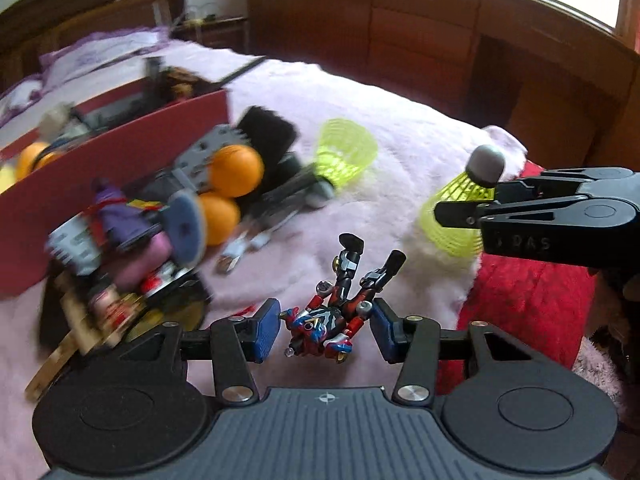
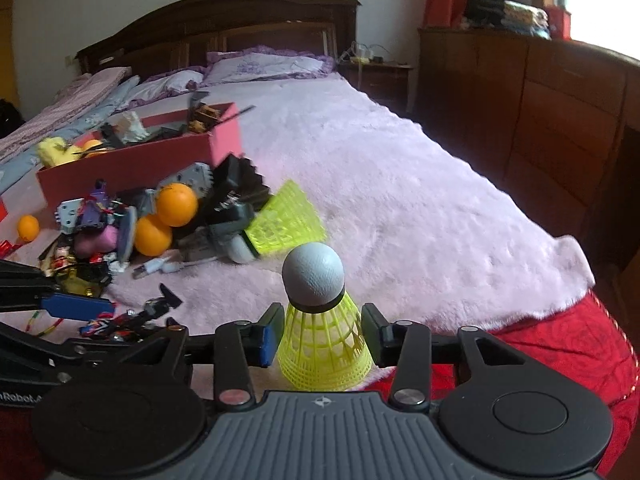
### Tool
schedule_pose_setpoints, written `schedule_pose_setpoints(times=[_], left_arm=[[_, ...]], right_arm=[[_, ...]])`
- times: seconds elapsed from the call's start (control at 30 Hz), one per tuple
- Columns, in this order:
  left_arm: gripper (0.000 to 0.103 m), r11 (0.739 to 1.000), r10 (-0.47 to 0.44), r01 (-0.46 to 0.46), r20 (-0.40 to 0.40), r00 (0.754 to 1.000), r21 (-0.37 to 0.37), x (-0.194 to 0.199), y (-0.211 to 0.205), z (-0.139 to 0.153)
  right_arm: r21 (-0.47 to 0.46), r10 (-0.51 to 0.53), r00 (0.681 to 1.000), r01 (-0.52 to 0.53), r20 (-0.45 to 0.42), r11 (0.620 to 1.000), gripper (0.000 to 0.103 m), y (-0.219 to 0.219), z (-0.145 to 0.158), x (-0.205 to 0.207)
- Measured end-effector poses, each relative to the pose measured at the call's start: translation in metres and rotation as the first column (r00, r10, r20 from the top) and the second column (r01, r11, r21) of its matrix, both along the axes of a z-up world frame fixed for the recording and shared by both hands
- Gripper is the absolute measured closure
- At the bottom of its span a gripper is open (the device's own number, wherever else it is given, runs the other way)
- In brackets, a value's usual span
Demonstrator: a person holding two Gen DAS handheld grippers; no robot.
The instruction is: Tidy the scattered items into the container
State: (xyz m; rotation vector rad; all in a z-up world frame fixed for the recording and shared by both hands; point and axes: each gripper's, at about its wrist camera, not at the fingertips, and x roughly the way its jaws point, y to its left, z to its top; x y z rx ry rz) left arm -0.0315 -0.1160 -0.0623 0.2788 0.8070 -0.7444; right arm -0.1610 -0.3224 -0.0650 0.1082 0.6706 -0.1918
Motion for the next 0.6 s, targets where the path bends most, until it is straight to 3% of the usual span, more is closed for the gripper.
schedule_pose_setpoints(times=[0.6], left_arm=[[0.054, 0.969, 0.247, -0.247, -0.005, 0.969, -0.016, -0.003, 0.073, 0.018]], right_arm=[[0.019, 0.253, 0.967, -0.253, -0.041, 0.967, 0.057, 0.076, 0.020, 0.021]])
